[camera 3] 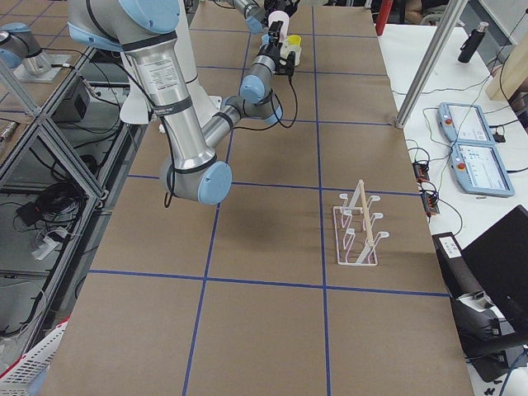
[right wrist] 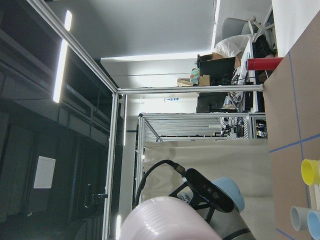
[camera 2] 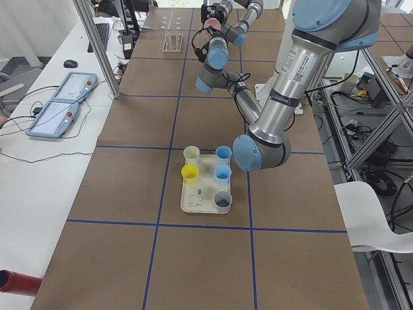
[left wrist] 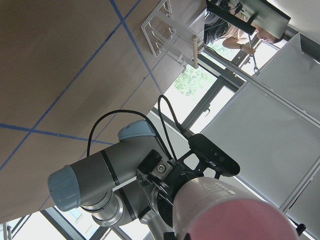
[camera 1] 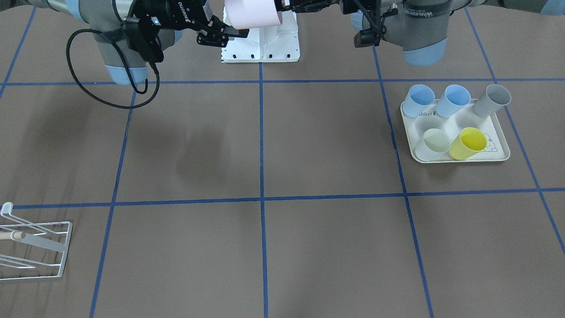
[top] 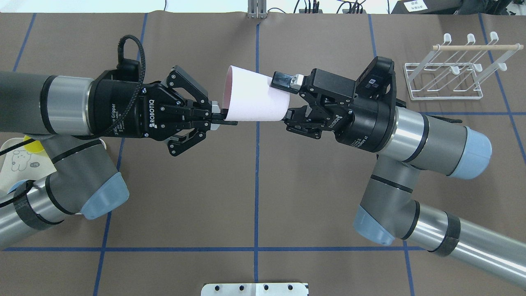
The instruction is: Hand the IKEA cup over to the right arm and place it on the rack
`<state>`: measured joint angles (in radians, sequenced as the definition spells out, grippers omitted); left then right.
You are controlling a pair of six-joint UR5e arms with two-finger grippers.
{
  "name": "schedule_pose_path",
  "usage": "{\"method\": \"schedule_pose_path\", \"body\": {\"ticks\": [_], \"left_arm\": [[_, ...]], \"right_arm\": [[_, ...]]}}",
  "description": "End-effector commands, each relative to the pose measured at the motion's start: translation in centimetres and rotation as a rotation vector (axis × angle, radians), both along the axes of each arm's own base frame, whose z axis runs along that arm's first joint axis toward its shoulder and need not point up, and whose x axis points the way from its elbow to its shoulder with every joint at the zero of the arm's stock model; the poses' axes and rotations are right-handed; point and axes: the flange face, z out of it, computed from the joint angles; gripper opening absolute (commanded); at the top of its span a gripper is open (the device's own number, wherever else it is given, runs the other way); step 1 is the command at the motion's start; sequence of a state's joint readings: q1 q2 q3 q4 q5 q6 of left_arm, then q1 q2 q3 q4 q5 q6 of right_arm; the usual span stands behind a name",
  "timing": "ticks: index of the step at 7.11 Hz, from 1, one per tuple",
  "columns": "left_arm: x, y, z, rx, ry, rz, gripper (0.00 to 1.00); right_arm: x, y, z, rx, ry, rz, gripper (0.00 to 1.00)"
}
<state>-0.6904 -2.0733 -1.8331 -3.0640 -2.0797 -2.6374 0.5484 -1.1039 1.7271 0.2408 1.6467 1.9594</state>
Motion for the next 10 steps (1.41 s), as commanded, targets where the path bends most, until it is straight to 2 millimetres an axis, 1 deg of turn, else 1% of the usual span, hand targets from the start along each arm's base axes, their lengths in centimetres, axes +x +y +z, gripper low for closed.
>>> {"method": "schedule_pose_path", "body": {"ticks": [1, 2, 3, 4, 5, 6, 7, 8, 9, 10], "left_arm": [[0.0, -0.1, -0.1, -0.007, 0.011, -0.016, 0.25], [0.0, -0.2, 0.0, -0.003, 0.01, -0.02, 0.41], [-0.2, -0.3, -0.1, -0.01, 0.023, -0.041, 0.67], [-0.6, -0.5, -0.5, -0.028, 0.047, -0.076, 1.0], [-0.8, -0.7, -0.3, -0.031, 0.048, -0.089, 1.0], [-1.1, -1.4, 0.5, -0.056, 0.043, -0.124, 1.0], [-0.8, -1.8, 3.7, -0.055, -0.014, -0.177, 1.0], [-0.8, -1.8, 7.1, 0.009, -0.09, -0.242, 1.0], [-0.7, -2.3, 8.4, 0.032, -0.121, -0.278, 1.0], [-0.2, -3.4, 9.2, -0.003, -0.133, -0.327, 1.0]], "right_arm": [[0.0, 0.1, 0.0, 0.002, 0.001, -0.002, 0.35], [0.0, 0.0, 0.1, 0.003, 0.005, 0.002, 0.26], [0.1, -0.1, 0.1, 0.003, 0.003, 0.006, 0.21], [0.1, -0.1, 0.1, 0.004, 0.004, 0.01, 0.18], [0.2, 0.0, 0.0, 0.011, 0.006, 0.018, 0.18], [0.3, -0.1, 0.0, 0.011, 0.004, 0.021, 0.15], [0.4, -0.7, 0.8, -0.02, 0.008, 0.046, 0.14], [0.3, -2.5, 3.1, -0.048, 0.063, 0.095, 0.15], [1.2, -5.2, 6.5, -0.063, 0.151, 0.176, 0.16], [2.3, -7.7, 10.3, -0.057, 0.292, 0.289, 0.15]]}}
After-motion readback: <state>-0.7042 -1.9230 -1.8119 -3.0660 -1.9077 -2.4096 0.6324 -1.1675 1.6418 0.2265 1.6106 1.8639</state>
